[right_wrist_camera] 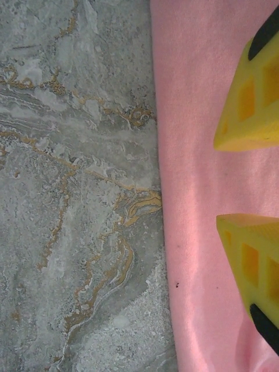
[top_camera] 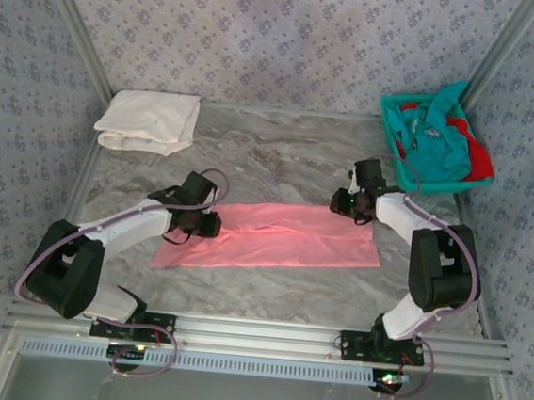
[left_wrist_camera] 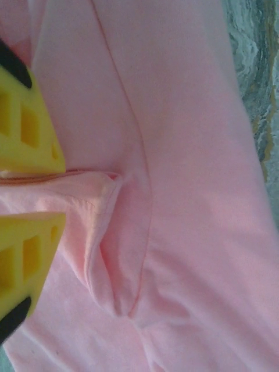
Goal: Fold and stack the t-shirts
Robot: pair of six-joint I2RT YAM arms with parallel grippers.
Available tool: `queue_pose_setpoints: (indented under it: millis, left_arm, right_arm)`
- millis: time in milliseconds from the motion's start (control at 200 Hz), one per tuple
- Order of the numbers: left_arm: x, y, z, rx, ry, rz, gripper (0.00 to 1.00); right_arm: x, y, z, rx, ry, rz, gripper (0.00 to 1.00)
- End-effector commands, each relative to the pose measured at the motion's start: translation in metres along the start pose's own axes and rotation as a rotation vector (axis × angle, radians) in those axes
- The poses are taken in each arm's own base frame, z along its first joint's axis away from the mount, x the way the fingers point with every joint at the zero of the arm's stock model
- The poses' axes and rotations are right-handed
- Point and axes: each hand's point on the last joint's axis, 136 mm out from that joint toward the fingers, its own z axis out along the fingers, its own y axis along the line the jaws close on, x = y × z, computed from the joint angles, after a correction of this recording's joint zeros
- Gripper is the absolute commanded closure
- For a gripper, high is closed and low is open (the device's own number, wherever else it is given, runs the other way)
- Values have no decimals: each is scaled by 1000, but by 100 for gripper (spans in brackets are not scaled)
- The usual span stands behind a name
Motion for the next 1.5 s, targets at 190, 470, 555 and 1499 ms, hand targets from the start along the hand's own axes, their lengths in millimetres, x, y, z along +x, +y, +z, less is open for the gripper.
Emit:
queue_pose_setpoints:
  millis: [190, 470, 555, 1499]
  left_arm:
    - [-10, -24, -19, 98, -45, 43, 95]
    - [5, -17, -8, 36, 10, 66, 63]
    - [-6, -13, -13, 13, -39, 50, 49]
    - [-4, -24, -14, 102, -9, 81, 100]
  right_arm:
    - [-5, -3, -3, -1, -5, 20, 64]
    - [-9, -1, -3, -10, -12, 22, 63]
    - [-8, -1, -2, -12, -6, 25, 63]
    - [-4, -8, -3, 3, -4, 34, 63]
